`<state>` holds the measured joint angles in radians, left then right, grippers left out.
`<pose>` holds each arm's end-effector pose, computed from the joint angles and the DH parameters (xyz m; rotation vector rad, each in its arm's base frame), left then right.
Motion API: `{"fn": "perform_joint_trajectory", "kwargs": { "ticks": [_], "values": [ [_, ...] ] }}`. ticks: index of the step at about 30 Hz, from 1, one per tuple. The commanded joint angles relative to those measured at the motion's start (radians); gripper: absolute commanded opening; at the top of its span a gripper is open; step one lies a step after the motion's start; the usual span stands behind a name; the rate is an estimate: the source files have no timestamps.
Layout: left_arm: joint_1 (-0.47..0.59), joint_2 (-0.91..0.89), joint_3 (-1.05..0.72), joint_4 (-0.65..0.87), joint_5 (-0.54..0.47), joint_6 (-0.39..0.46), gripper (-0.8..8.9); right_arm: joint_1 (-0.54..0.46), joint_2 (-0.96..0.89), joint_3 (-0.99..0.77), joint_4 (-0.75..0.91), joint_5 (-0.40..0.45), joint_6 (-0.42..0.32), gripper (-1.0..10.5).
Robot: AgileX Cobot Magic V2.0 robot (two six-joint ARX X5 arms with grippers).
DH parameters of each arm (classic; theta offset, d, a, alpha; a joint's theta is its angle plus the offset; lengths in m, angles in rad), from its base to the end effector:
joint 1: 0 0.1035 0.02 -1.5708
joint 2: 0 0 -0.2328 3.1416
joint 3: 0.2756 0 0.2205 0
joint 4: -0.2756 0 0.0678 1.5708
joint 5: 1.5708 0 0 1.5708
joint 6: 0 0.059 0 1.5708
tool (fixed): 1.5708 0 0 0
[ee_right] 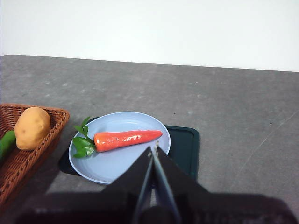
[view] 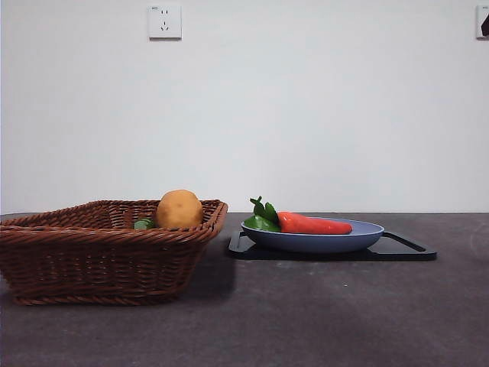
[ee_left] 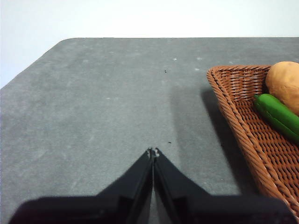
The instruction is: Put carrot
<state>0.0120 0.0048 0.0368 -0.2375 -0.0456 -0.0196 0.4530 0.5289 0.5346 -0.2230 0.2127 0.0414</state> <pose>0.1214 0.0041 0.1455 -0.0161 0.2049 0.0594 0.1433 0.0559 0.2551 -0.0301 0.2107 0.2350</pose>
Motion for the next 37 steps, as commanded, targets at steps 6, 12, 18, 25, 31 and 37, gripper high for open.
{"fn": "perform_joint_trajectory", "kwargs": {
  "ticks": [6,12,18,25,31,37],
  "values": [
    [0.002,-0.003,-0.010,0.006,-0.002,-0.006,0.08,0.004,-0.016,0.008,0.002,0.007,-0.095,0.1],
    [0.002,-0.003,-0.010,0.006,-0.002,-0.006,0.08,-0.112,-0.177,-0.109,0.030,-0.050,-0.179,0.1],
    [0.002,-0.003,-0.010,0.006,-0.002,-0.006,0.08,-0.312,-0.350,-0.340,0.179,-0.234,-0.097,0.1],
    [0.002,-0.003,-0.010,0.006,-0.002,-0.006,0.08,-0.386,-0.434,-0.499,0.222,-0.241,-0.046,0.1],
    [0.002,-0.003,-0.010,0.006,-0.002,-0.006,0.08,-0.388,-0.484,-0.527,0.142,-0.240,-0.042,0.1],
    [0.002,-0.003,-0.010,0.006,-0.002,-0.006,0.08,-0.388,-0.518,-0.526,0.047,-0.240,-0.022,0.1]
  ]
}}
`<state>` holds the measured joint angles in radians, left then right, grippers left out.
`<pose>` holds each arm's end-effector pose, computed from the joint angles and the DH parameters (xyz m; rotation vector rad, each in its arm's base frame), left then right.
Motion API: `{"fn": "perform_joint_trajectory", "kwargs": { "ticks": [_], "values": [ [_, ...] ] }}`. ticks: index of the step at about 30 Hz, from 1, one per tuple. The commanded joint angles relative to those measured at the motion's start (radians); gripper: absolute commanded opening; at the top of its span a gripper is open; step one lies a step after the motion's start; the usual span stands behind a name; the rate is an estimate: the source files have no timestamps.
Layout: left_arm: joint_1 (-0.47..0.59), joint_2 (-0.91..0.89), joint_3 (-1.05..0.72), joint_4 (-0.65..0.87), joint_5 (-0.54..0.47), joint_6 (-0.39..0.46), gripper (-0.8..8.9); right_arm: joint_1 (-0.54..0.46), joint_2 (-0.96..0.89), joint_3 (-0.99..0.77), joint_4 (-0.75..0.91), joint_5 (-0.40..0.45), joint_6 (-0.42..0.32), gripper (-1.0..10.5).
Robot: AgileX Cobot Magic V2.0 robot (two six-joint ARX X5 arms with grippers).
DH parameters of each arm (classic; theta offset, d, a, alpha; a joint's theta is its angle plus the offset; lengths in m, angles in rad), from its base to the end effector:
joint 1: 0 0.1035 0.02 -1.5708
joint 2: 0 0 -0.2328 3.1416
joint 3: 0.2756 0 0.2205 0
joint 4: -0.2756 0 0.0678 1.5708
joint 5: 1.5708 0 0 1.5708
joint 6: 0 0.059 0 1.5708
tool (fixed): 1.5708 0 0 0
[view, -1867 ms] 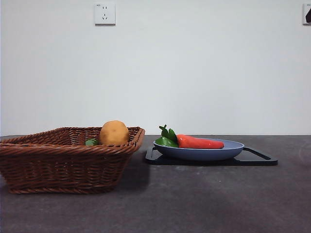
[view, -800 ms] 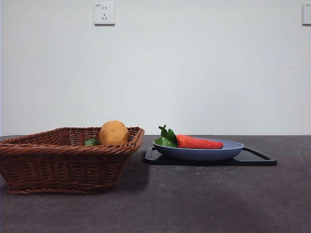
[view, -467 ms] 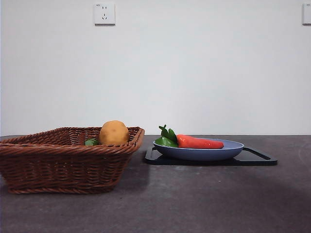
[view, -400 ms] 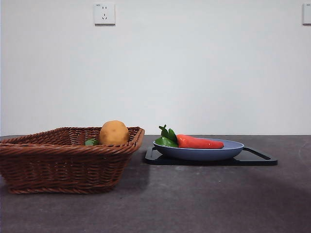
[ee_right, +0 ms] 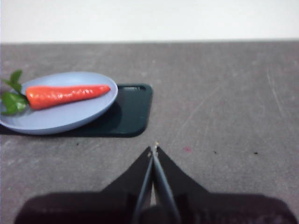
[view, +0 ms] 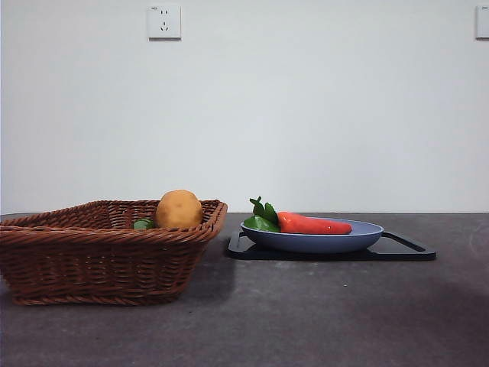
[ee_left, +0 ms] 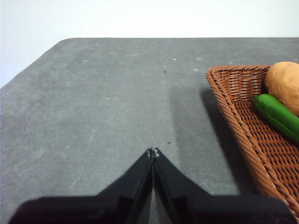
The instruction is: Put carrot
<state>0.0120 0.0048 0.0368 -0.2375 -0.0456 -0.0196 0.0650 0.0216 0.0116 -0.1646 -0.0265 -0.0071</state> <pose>0.1214 0.0041 0.1455 -0.0161 0.2049 0.0594 0.1245 0.0097 0.1444 -0.0104 0.1743 0.0919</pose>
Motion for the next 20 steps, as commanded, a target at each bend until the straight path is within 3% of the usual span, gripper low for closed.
{"fn": "perform_joint_trajectory", "kwargs": {
  "ticks": [1,20],
  "values": [
    [0.002,-0.003,-0.010,0.006,-0.002,-0.006,0.08,0.000,-0.011,-0.003,-0.011,-0.001,0.054,0.1],
    [0.002,-0.003,-0.010,0.006,-0.002,-0.006,0.08,0.000,0.005,-0.003,-0.008,0.006,0.062,0.1]
  ]
}}
